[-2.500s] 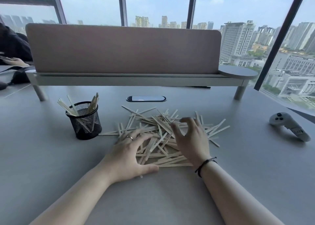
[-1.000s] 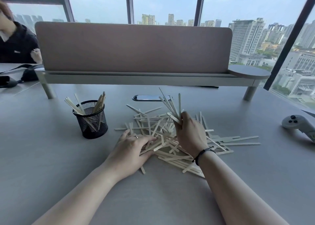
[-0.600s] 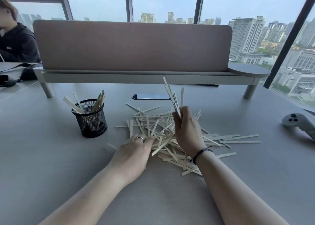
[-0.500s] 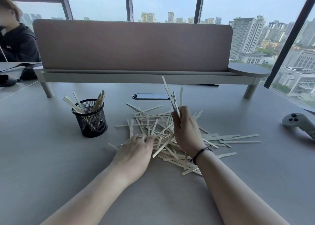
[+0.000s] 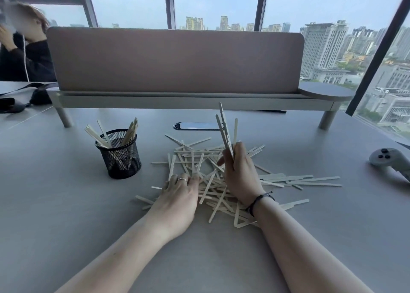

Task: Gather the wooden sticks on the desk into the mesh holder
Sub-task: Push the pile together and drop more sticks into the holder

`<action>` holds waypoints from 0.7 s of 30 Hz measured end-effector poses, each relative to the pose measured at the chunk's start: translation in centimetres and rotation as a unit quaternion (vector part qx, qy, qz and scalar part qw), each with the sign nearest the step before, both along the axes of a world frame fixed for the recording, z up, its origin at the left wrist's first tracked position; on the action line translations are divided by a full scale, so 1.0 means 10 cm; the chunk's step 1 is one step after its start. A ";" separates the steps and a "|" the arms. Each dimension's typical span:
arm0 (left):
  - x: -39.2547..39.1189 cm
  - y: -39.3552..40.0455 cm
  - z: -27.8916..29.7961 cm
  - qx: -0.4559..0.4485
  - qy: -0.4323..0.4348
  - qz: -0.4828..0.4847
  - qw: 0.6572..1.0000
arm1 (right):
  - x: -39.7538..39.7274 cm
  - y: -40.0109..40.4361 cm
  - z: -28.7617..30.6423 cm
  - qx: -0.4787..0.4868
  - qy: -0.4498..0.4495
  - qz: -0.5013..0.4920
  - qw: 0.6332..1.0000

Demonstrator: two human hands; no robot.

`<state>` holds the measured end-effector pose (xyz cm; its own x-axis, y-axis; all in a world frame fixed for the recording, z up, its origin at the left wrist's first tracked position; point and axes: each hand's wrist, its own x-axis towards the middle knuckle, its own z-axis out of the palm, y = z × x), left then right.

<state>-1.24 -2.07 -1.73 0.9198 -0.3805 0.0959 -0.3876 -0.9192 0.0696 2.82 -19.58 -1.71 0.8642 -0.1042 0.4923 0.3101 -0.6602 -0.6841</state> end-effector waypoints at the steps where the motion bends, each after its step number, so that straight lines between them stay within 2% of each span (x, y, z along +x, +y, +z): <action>1: 0.00 -0.02 -0.01 -0.004 -0.003 0.004 1.000 | 0.00 0.01 0.00 0.004 -0.003 -0.002 1.000; 9: 0.01 -0.11 -0.06 -0.005 -0.074 0.050 0.996 | -0.04 0.06 0.04 0.010 -0.005 -0.007 1.000; 15: 0.13 0.05 0.01 -0.008 -0.177 -0.003 0.984 | -0.03 0.06 0.02 0.037 -0.006 -0.028 0.999; 18: 0.20 0.18 0.10 0.008 -0.180 -0.008 0.984 | -0.01 0.02 0.01 0.059 -0.007 -0.047 0.997; 21: 0.26 0.34 0.19 -0.012 -0.171 0.011 0.985 | 0.01 0.00 -0.01 0.069 -0.008 -0.056 0.996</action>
<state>1.33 1.34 0.12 0.8401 -0.3540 0.4109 -0.3713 -0.9277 -0.0402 2.92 -19.63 -1.76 0.8356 -0.2668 0.4802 0.2513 -0.5917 -0.7660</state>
